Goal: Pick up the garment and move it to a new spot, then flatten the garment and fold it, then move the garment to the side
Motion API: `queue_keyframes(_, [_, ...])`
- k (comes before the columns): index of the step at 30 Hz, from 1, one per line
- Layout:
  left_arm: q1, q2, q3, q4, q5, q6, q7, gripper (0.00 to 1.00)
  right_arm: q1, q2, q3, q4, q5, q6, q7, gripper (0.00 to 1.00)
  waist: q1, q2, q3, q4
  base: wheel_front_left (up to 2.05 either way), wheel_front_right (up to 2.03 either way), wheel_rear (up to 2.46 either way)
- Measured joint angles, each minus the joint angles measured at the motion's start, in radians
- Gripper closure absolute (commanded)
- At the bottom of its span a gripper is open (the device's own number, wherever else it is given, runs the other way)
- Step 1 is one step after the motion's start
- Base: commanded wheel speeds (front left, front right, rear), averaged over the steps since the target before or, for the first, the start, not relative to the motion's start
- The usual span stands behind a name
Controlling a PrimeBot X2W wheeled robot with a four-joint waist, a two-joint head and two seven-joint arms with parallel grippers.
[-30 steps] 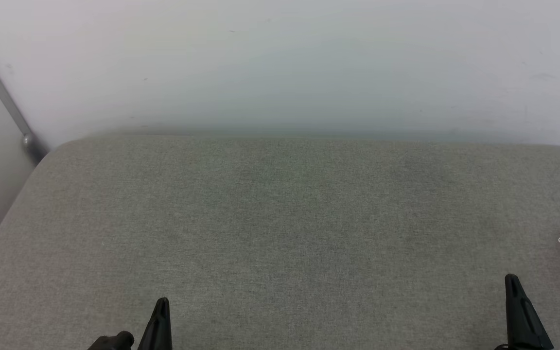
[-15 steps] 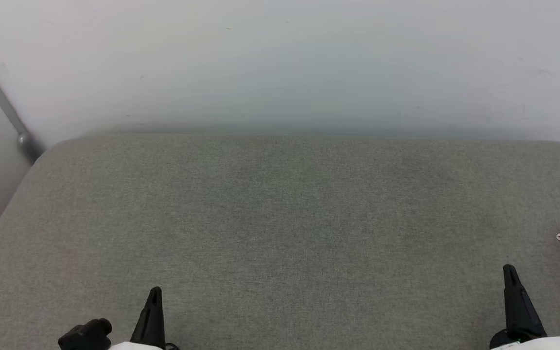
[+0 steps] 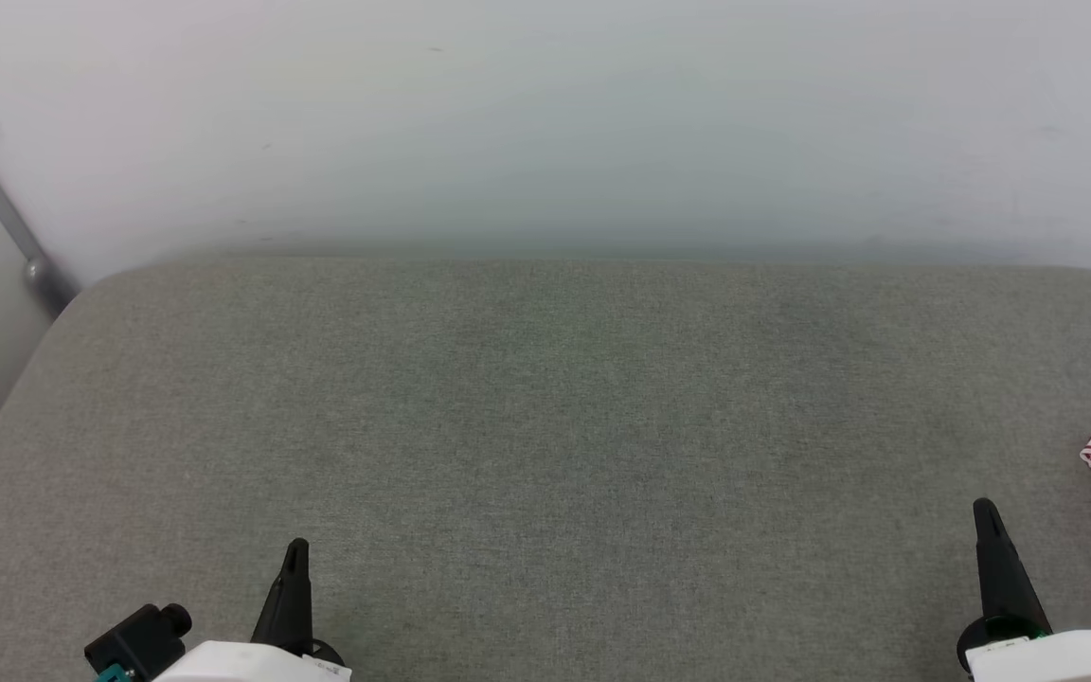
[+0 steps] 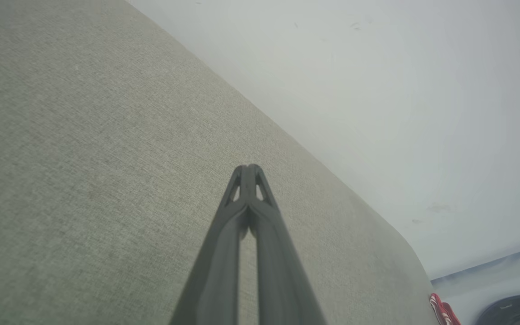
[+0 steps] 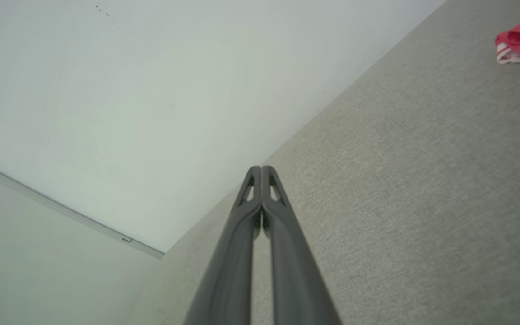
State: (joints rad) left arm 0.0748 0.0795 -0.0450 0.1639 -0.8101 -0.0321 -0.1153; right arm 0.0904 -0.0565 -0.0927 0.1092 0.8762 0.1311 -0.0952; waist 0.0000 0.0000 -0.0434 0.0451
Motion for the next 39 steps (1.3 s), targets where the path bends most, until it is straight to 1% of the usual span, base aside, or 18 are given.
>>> queue_keyframes(17, [-0.044,0.002,0.027,0.02,-0.225,-0.027,0.051,1.0,-0.055,-0.002,0.0,0.035,0.2,0.0,0.052,1.0,0.0,0.0,0.009,-0.009,0.0,0.0,0.0])
queue_keyframes(39, [-0.094,0.002,0.062,0.043,-0.464,-0.053,0.107,1.0,-0.108,-0.002,-0.002,0.075,0.412,0.0,0.107,1.0,0.0,0.0,0.022,-0.021,0.0,0.0,0.0])
